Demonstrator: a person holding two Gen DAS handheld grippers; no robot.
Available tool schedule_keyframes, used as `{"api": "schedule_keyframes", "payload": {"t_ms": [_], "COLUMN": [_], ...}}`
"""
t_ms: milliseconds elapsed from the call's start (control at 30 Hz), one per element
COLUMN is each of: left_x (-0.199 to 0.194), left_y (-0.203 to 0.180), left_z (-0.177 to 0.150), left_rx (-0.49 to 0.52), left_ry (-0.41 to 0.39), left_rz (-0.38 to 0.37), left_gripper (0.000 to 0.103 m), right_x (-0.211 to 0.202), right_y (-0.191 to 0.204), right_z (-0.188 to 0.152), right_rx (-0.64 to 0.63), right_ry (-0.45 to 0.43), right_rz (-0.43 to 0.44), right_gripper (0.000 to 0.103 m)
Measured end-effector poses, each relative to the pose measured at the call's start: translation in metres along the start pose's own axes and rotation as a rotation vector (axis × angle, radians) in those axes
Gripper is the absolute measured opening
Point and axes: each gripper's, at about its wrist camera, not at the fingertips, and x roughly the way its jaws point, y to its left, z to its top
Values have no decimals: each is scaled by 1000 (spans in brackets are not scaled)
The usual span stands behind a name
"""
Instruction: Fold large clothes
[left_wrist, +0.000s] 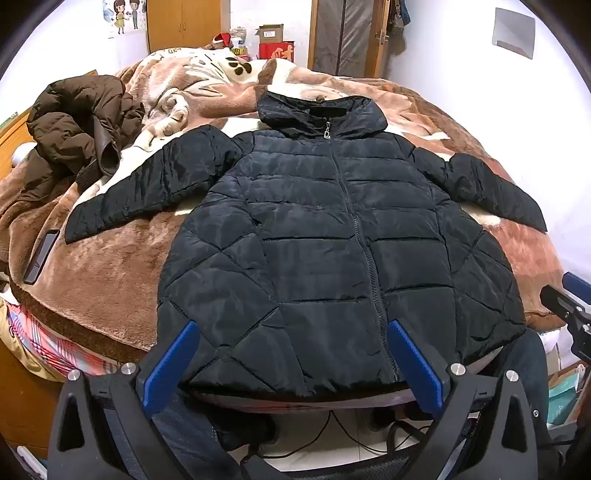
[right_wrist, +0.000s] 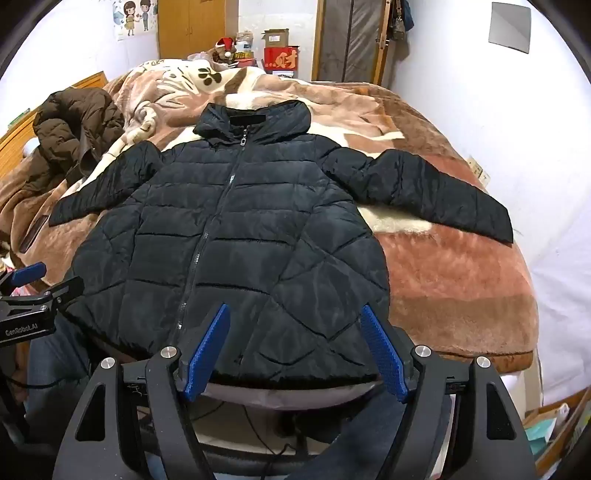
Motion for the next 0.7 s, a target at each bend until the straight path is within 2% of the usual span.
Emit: {"api": "schedule_keyframes", "payload": {"t_ms": [467, 700], "left_x": [0, 0], "left_y": [-1, 3], "left_z": [1, 1], "left_rx": [0, -1], "left_ry": [-8, -10], "left_rz": [4, 0], "left_gripper": [103, 103], "right_x": [1, 5], "right_y": [-5, 4], "right_z": [5, -3], "right_rx": [-1, -3], "right_ry": [6, 8], "right_rz": [7, 8], "right_gripper": [73, 73]}}
